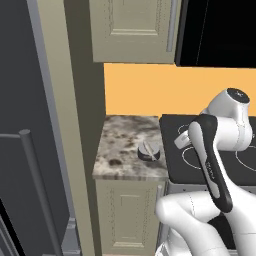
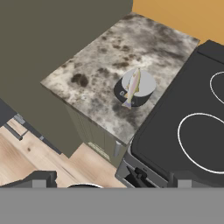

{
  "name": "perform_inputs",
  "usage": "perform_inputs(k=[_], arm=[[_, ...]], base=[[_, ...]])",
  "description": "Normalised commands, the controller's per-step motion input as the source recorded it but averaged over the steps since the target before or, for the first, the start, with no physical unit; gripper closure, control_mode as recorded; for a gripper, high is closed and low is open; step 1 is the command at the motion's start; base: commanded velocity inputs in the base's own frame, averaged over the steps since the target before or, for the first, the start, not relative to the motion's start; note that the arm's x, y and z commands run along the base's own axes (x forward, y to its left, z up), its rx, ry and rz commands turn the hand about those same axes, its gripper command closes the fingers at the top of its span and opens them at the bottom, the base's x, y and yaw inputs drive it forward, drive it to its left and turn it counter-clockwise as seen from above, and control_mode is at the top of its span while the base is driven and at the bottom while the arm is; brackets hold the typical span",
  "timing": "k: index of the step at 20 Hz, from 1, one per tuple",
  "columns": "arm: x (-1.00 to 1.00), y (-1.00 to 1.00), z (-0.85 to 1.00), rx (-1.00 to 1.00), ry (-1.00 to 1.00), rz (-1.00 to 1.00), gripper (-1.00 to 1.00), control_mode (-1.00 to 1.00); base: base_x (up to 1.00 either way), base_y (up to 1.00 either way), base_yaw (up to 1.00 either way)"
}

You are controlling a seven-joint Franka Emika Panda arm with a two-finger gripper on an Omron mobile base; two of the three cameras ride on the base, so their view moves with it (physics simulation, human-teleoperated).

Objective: Take the fish from the fridge and place it on the digital scale on the counter by the fridge. Wait a few seconds for a reading, then move it to the plate on the dining counter.

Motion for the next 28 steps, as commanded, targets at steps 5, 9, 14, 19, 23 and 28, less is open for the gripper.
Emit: perform_inputs(k=[5,9,14,19,23,28], arm=[[0.0,0.0,0.0,0.0,0.0,0.0,-1.0,-1.0],[0.15,0.0,-0.27,0.0,0.0,0.0,-1.0,-1.0],[0.3,0.13,-0.61,-0.01,0.08,0.0,-1.0,-1.0],[0.55,0.31,-0.65,0.0,0.01,0.0,-1.0,-1.0],[0.86,0.31,-0.33,-0.01,0.01,0.0,-1.0,-1.0],[1.0,0.04,-0.14,-0.08,0.04,-0.03,-1.0,-1.0]], base=[[0.0,0.0,0.0],[0.0,0.0,0.0],[0.0,0.0,0.0],[0.0,0.0,0.0],[0.0,0.0,0.0],[0.0,0.0,0.0]])
